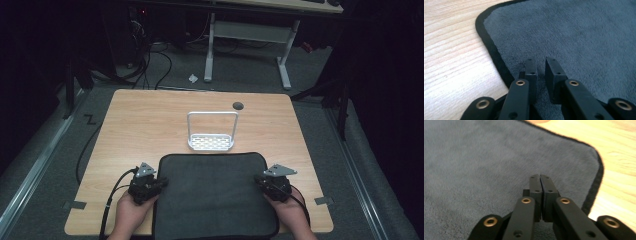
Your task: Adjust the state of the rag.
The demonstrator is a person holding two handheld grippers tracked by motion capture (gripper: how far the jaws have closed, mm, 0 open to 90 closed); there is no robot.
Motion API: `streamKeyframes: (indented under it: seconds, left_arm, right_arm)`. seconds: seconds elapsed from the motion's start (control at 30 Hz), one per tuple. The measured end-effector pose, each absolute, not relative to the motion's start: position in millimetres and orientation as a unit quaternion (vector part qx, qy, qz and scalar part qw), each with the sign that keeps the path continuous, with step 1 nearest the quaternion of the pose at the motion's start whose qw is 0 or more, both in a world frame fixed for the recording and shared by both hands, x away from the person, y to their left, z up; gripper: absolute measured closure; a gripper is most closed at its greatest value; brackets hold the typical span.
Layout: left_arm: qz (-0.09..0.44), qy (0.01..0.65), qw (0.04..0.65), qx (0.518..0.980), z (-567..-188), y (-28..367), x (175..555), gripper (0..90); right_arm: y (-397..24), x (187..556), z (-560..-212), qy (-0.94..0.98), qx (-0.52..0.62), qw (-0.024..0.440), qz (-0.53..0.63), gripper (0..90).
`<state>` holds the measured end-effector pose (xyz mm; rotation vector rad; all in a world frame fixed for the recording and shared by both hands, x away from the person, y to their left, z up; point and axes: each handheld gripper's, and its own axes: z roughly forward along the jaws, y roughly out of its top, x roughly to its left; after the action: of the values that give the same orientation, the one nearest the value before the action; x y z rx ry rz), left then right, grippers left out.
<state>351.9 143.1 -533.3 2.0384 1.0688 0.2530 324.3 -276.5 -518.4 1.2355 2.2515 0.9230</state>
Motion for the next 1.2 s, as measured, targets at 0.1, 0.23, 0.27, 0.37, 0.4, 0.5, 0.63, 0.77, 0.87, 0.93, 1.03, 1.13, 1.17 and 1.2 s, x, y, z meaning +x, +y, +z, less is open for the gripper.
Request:
streamKeyframes:
  seconds: [0.1,0.23,0.27,0.37,0.4,0.5,0.63,0.77,0.87,0.93,1.03,1.13,1.17,1.2]
  left_arm:
    - [0.104,0.416,0.403,0.809,-534,134,355,82.6]
    - [0.097,0.402,0.403,0.816,-534,113,361,82.5]
    - [0.096,0.398,0.406,0.817,-534,107,363,82.5]
    - [0.083,0.395,0.415,0.815,-535,93,367,81.5]
    - [0.085,0.394,0.416,0.815,-535,91,367,80.1]
    - [0.107,0.398,0.414,0.812,-533,93,369,74.2]
    - [0.135,0.427,0.418,0.790,-528,112,381,67.6]
    - [0.143,0.441,0.418,0.781,-528,123,397,58.4]
    - [0.146,0.443,0.413,0.782,-533,121,409,53.3]
    - [0.145,0.437,0.408,0.789,-535,117,418,49.9]
    - [0.146,0.432,0.414,0.788,-536,110,425,47.1]
    - [0.150,0.418,0.400,0.801,-536,99,430,45.9]
    - [0.157,0.416,0.396,0.804,-536,97,431,46.1]
    - [0.163,0.415,0.392,0.805,-536,95,431,47.6]
  right_arm:
    - [-280,326,-524,0.812,0.456,0.212,0.298,90.0]
    - [-303,335,-525,0.788,0.492,0.220,0.296,90.0]
    - [-310,338,-525,0.780,0.504,0.219,0.300,90.0]
    - [-330,345,-526,0.755,0.537,0.222,0.305,90.0]
    - [-334,346,-527,0.749,0.544,0.220,0.309,90.0]
    - [-335,344,-524,0.748,0.543,0.224,0.309,84.5]
    - [-324,340,-516,0.754,0.521,0.233,0.325,79.9]
    - [-310,334,-511,0.767,0.493,0.232,0.340,77.5]
    - [-299,330,-507,0.772,0.474,0.236,0.352,75.2]
    - [-291,326,-504,0.778,0.456,0.241,0.359,70.3]
    - [-277,320,-501,0.789,0.430,0.243,0.366,65.8]
    - [-263,315,-501,0.801,0.404,0.236,0.372,60.1]
    - [-259,314,-502,0.806,0.396,0.233,0.374,59.2]
    - [-255,313,-502,0.810,0.388,0.231,0.374,58.7]
